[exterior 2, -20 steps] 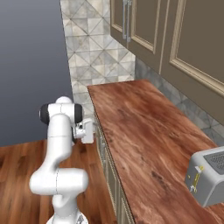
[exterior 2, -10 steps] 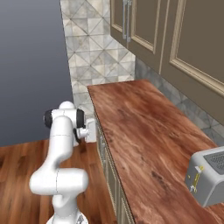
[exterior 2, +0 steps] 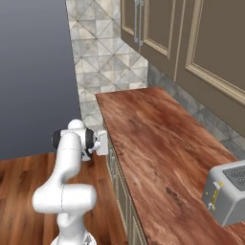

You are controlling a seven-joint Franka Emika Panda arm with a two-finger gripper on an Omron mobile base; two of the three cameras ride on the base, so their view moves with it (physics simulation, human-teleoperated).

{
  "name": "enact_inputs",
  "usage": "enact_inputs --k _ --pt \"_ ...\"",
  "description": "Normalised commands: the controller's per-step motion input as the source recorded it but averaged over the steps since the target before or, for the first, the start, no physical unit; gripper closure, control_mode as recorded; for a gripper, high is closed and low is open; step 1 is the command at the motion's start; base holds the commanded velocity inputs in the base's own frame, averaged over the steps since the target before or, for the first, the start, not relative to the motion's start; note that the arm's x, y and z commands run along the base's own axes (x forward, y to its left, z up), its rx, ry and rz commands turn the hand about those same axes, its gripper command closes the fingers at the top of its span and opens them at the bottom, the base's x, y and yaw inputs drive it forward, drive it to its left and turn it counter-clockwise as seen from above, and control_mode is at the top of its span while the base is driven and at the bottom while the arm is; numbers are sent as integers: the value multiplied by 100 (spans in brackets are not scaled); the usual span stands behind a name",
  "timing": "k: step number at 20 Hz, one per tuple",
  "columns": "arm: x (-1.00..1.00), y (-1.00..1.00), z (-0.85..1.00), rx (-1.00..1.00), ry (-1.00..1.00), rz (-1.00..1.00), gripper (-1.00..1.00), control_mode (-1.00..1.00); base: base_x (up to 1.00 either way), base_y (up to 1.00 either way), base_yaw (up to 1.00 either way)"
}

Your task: Take a straw from the drawer in front and place it inside the glass cup on the dining counter.

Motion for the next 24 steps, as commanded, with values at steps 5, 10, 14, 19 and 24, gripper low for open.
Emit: enact_inputs --k 5,10,14,19,24 --pt "38 0 -49 0 -2 0 -100 -100 0 0 0" --pt "18 -8 -8 0 -5 0 -100 -100 0 0 0" --pt "0 -24 10 2 -1 0 -100 -100 0 0 0" --pt "0 -19 18 2 0 0 100 -100 0 0 0" --pt "-11 -17 32 3 -2 0 100 -100 0 0 0"
